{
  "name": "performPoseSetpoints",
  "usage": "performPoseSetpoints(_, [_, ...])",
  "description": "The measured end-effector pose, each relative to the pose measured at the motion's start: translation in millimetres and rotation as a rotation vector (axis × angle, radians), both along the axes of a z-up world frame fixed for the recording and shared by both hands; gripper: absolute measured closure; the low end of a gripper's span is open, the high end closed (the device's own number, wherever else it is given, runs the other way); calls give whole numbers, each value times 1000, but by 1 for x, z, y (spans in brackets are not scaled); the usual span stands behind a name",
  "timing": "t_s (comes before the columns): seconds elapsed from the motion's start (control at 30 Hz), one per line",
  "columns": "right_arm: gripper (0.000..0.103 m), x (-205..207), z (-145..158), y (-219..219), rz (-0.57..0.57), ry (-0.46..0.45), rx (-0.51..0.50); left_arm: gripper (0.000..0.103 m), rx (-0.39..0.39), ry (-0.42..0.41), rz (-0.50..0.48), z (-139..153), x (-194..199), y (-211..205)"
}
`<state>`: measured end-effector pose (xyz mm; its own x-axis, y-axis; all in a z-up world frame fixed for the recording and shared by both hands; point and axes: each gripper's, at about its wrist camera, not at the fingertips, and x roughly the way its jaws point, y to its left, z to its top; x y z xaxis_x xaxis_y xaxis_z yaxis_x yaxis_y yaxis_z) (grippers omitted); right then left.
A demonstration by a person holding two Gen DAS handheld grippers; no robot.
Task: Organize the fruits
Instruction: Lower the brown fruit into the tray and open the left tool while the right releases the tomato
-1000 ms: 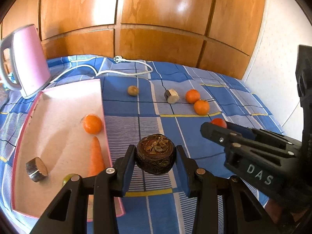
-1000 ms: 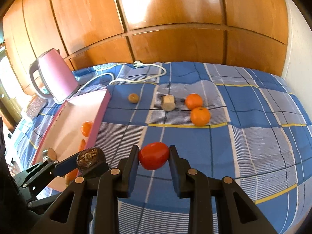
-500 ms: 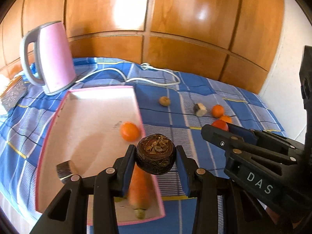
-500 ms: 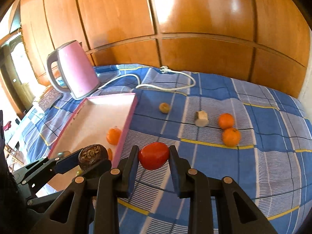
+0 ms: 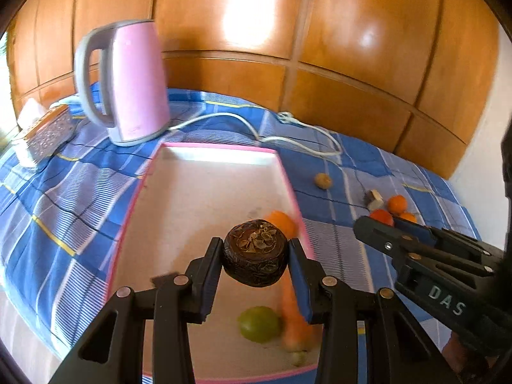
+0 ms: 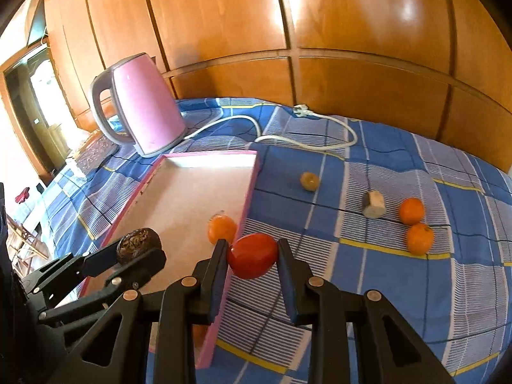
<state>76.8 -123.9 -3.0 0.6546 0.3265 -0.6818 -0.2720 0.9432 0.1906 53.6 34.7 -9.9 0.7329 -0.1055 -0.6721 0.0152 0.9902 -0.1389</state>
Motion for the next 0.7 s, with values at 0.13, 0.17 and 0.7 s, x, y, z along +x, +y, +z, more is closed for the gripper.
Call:
performPoseSetpoints(0.13, [73,7,4,16,30,-7,-1,62,-19,1,58,2,8,27])
performPoseSetpoints(0.17, [73,9,4,21,37,-9,-3,62,-25,1,74,2,10,34])
performPoseSetpoints(0.7, [66,50,4,82,124,66,81,52,-138,62,153,-11,40,90])
